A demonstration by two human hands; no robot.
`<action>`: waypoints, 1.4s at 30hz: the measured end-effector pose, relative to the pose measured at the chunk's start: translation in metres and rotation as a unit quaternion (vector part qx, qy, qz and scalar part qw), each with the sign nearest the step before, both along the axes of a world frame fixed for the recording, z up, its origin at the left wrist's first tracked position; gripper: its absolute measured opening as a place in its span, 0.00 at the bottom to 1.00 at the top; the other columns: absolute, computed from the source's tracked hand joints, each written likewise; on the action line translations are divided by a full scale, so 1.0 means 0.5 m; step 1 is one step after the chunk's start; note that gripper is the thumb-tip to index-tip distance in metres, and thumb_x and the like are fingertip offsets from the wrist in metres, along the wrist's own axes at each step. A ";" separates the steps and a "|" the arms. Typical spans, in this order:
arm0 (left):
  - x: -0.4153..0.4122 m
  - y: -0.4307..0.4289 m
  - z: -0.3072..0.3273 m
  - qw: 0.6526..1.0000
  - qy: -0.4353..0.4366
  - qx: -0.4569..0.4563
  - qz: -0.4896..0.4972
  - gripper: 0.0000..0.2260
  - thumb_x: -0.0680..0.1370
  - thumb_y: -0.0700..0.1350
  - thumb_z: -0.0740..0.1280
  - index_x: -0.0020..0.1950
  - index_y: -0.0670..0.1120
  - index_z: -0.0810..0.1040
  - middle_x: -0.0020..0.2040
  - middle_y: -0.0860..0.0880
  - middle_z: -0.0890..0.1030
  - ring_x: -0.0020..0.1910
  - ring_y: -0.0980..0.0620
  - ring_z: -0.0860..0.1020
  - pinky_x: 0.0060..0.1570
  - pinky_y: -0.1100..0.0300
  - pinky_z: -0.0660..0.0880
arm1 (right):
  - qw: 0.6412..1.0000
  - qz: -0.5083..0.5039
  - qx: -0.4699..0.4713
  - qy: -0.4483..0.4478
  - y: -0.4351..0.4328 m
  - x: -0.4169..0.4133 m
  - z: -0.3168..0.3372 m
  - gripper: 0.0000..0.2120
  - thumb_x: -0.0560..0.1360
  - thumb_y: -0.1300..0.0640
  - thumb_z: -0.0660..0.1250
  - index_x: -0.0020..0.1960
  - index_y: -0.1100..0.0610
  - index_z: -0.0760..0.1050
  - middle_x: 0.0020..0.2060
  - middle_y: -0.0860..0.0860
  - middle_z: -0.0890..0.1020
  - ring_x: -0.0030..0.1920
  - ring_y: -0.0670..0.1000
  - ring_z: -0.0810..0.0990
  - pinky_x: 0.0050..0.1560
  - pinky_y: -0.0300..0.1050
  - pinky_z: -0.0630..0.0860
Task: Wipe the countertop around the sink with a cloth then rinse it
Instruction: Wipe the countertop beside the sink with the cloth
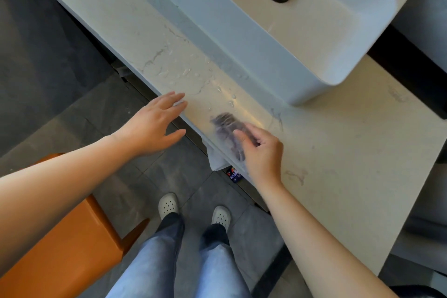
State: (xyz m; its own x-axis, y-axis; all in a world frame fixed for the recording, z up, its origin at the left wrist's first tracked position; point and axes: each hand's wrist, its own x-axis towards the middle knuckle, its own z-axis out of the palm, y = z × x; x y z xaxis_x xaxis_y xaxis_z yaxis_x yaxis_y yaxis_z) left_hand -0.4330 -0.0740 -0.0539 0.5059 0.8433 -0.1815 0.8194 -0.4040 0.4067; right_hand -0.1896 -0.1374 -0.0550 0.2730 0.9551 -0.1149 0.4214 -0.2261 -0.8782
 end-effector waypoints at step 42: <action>-0.050 0.081 -0.019 0.995 0.093 -0.004 -0.023 0.35 0.77 0.61 0.58 0.78 0.49 0.48 0.79 0.47 0.44 0.77 0.48 0.43 0.75 0.51 0.43 | 0.989 -0.072 0.065 -0.111 0.104 -0.054 0.029 0.13 0.72 0.57 0.71 0.56 0.59 0.81 0.42 0.50 0.82 0.41 0.46 0.77 0.44 0.33 0.72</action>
